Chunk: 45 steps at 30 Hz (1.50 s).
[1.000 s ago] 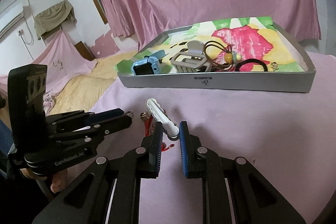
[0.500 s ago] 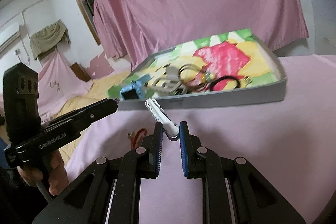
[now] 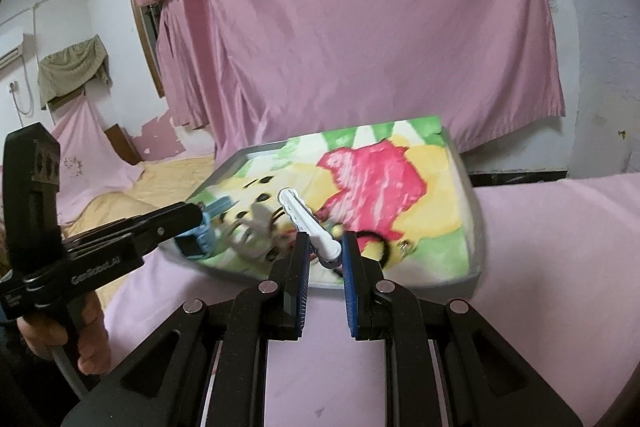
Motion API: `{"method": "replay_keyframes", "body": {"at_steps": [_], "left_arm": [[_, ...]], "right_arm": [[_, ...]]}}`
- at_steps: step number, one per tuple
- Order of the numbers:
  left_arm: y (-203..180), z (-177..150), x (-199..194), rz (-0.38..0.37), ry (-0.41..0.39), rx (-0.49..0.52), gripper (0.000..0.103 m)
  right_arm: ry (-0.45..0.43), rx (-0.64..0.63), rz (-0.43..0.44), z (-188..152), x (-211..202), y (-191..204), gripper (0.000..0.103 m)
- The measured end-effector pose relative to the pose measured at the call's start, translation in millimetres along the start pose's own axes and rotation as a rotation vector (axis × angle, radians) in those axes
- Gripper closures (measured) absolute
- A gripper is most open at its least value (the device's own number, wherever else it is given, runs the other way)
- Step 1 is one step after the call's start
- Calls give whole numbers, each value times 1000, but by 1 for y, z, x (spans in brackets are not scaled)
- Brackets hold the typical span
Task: Organize jewelry
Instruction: 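Lift and carry the white keychain into the tray with both grippers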
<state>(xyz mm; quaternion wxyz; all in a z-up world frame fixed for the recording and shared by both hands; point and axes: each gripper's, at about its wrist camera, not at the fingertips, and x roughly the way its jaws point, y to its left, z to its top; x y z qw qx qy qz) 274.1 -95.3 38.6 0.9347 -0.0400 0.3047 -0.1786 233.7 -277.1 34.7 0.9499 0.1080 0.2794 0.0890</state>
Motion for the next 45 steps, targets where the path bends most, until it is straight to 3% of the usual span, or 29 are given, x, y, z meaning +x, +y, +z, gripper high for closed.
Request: {"method": "replay_keyframes", "body": {"at_steps": [12, 23, 32, 40, 45], "left_arm": [[-39, 10, 43, -102, 80, 56, 84], [-58, 0, 83, -77, 222, 86, 84], [-59, -7, 98, -49, 288, 96, 83], [-59, -8, 94, -44, 290, 88, 83], [-59, -6, 81, -51, 252, 75, 83]], "right_arm": [[72, -1, -92, 9, 22, -41, 89], [148, -3, -77, 3, 43, -51, 89], [178, -21, -92, 2, 50, -48, 89], [171, -24, -106, 2, 47, -46, 87], [96, 5, -112, 6, 28, -49, 73]]}}
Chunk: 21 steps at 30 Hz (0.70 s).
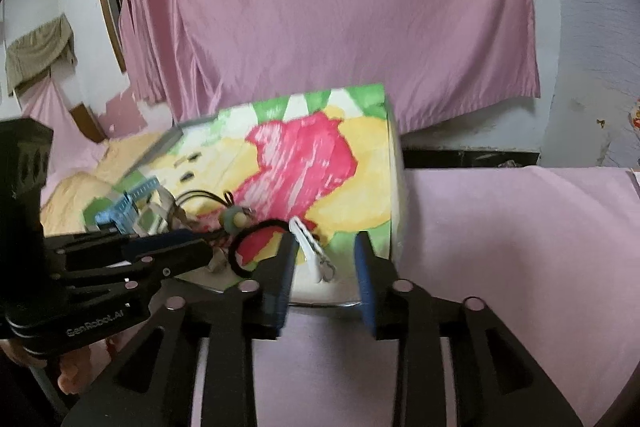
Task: Organize jewelry
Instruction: 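Lift and carry the white keychain into the tray with both grippers, then open both grippers to release the keychain in the tray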
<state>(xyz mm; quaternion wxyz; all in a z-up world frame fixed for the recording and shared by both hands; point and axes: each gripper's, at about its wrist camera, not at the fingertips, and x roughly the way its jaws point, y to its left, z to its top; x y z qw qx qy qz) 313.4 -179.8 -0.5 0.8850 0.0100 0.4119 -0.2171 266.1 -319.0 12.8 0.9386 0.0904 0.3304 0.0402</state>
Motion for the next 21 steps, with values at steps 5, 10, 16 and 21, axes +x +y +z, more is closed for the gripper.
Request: {"method": "replay_keyframes", "body": {"at_steps": [5, 10, 16, 21], "left_arm": [[-1, 0, -19, -13, -65, -15, 83], [-1, -5, -44, -31, -149, -33, 83], [7, -22, -81, -50, -261, -81, 29], [17, -35, -105, -23, -322, -105, 28]], "right_arm": [[-91, 16, -2, 1, -24, -2, 69], [-174, 43, 11, -3, -50, -2, 56], [-253, 51, 53, -13, -76, 7, 38], [-316, 45, 77, -23, -95, 18, 35]]}}
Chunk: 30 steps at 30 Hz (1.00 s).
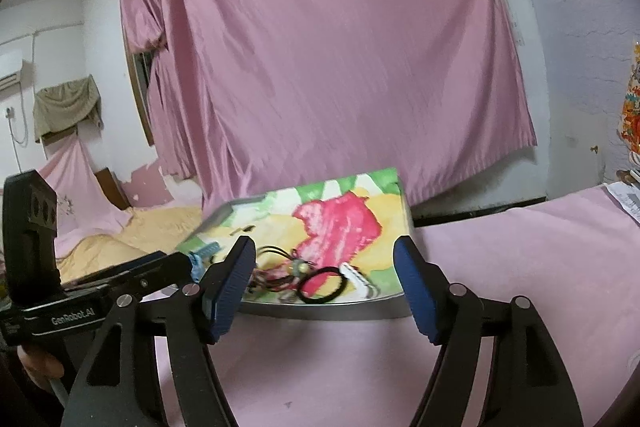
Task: Organize jewelry
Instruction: 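Open both grippers to release the keychain in the tray, then move both grippers back to the red bead bracelet and gold charm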
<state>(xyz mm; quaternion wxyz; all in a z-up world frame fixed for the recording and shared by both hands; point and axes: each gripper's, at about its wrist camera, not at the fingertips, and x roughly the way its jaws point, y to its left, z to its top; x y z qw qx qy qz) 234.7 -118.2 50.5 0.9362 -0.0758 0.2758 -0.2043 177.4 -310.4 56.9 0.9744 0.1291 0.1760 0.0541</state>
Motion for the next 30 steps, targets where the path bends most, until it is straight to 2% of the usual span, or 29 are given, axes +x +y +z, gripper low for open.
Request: {"method": "replay_keyframes", "body": {"at_steps": [2, 4, 8, 9, 11, 22, 30], "left_arm": [[5, -3, -11, 18, -20, -4, 27], [8, -5, -21, 35, -35, -4, 23], [16, -12, -43, 81, -84, -4, 8], [17, -14, -49, 92, -99, -5, 4], [23, -19, -60, 121, -133, -7, 2], [61, -40, -94, 206, -184, -20, 1], [87, -49, -101, 240, -155, -14, 1]], "right_arm": [[-21, 1, 9, -2, -8, 5, 26], [-44, 1, 16, -4, -15, 10, 23], [-68, -5, 29, -10, -26, 21, 12], [-71, -6, 34, -12, -28, 24, 11], [-67, -11, 40, -16, -30, 30, 11], [-83, -67, 34, -40, -45, 68, 5], [10, -104, 31, -52, -33, 86, 5]]}}
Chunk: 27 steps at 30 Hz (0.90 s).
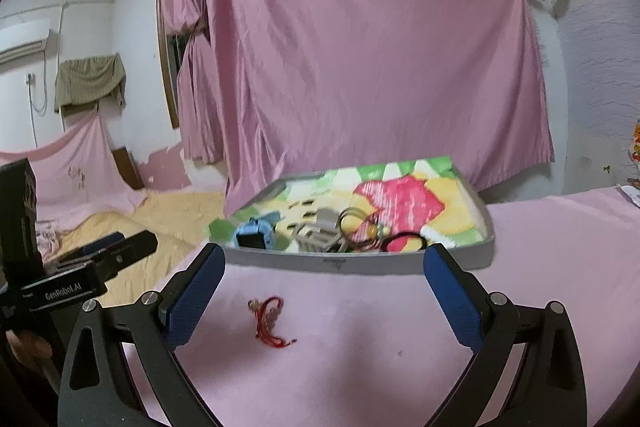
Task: Organize jewelry
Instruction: 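Move both grippers back to the red bead bracelet and gold charm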
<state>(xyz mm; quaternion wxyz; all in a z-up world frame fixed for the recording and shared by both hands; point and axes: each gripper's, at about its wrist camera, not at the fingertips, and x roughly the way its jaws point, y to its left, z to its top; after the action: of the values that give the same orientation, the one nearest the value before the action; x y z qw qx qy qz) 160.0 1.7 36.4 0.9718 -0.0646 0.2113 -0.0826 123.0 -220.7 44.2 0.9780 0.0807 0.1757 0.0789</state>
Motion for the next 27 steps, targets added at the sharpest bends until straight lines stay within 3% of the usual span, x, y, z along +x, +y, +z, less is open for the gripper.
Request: {"method": "replay_keyframes", "body": {"at_steps": [13, 19, 27], "left_arm": [[14, -10, 21, 42, 94, 7, 1], [15, -14, 39, 76, 189, 35, 1], [22, -18, 59, 94, 299, 32, 1]], "right_arm": [[269, -51, 8, -14, 46, 12, 5], [394, -118, 22, -19, 69, 23, 5], [491, -226, 8, -23, 91, 39, 6]]}}
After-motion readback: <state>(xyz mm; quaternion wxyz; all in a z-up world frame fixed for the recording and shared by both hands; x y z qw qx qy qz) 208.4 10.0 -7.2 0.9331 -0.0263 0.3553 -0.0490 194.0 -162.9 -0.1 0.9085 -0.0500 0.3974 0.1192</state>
